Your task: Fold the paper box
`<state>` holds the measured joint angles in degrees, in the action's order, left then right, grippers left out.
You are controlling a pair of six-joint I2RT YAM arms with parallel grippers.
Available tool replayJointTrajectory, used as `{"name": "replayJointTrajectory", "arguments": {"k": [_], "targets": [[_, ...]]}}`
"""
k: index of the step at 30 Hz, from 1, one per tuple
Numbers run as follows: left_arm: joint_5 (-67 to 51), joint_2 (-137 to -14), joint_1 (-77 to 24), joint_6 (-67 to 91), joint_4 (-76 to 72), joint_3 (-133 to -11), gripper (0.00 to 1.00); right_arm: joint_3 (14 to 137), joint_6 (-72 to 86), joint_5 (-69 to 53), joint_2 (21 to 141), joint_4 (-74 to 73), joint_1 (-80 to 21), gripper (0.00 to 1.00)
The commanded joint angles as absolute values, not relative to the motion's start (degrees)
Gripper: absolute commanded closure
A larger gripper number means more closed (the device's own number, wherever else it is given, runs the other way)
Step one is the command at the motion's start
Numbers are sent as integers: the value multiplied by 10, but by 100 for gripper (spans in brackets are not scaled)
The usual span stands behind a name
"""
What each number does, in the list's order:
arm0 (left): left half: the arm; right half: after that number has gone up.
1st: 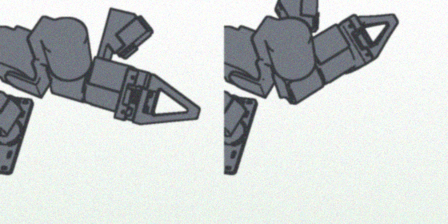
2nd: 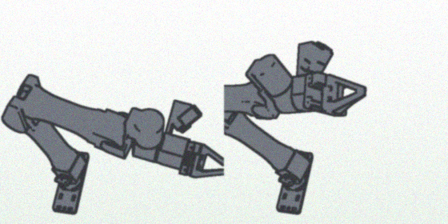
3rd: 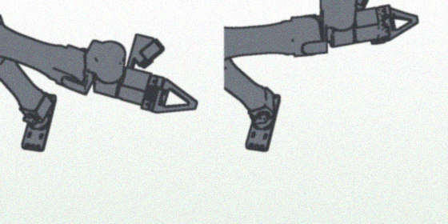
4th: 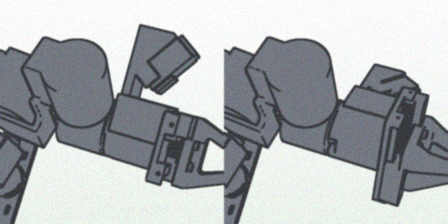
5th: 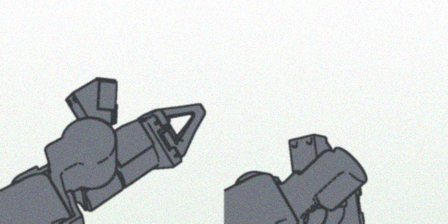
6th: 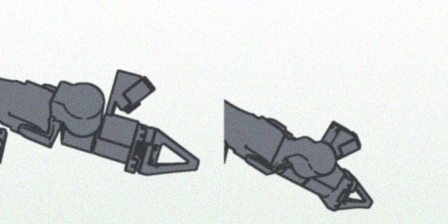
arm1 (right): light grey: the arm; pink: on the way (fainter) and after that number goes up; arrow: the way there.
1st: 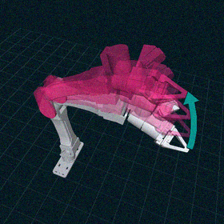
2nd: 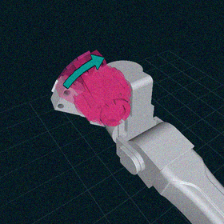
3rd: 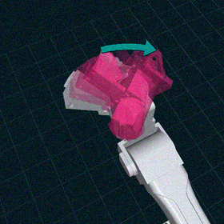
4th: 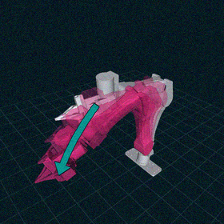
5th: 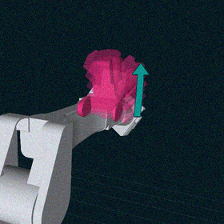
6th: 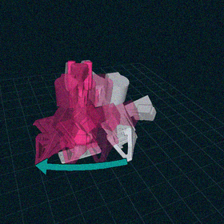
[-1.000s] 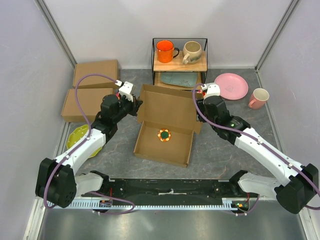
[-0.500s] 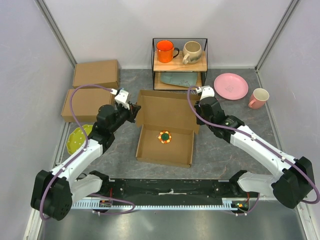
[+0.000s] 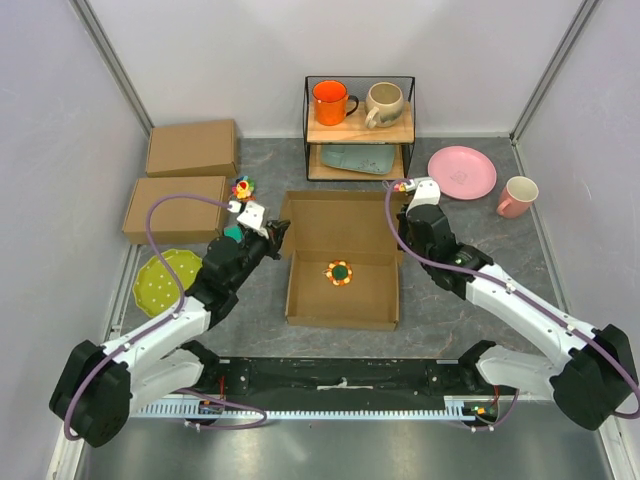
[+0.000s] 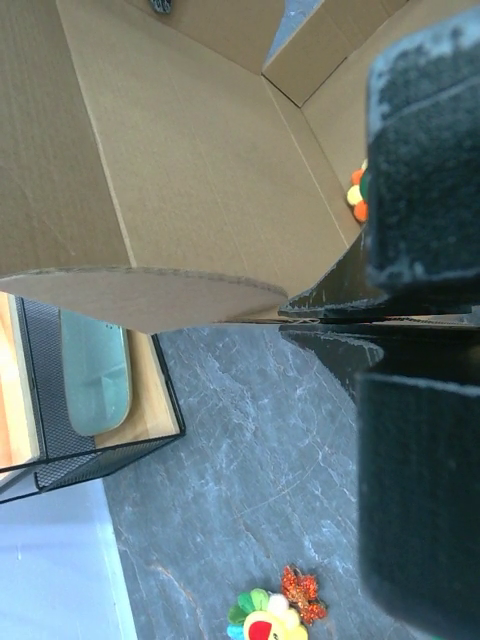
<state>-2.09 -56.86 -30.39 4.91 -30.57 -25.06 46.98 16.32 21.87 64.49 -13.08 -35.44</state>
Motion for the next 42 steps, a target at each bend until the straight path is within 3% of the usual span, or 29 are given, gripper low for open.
{"name": "replayJointTrajectory", "arguments": {"k": [1,10,17,26,33,42], "targets": [[59,-573,-357,52,-438,-211,98,436,187,223,622,-61,-359,89],[221,-632,-440,48,-624,-172,98,378,246,242,588,6,-361,87],[275,-674,-468,59,-693,-165,91,351,243,247,568,31,-366,85],[248,-659,-472,51,-606,-188,78,328,193,266,546,49,-367,84],[203,-645,-472,37,-550,-198,77,326,192,261,552,69,-369,84],[200,-665,-473,84,-560,-208,85,389,250,258,578,2,-394,78]]}}
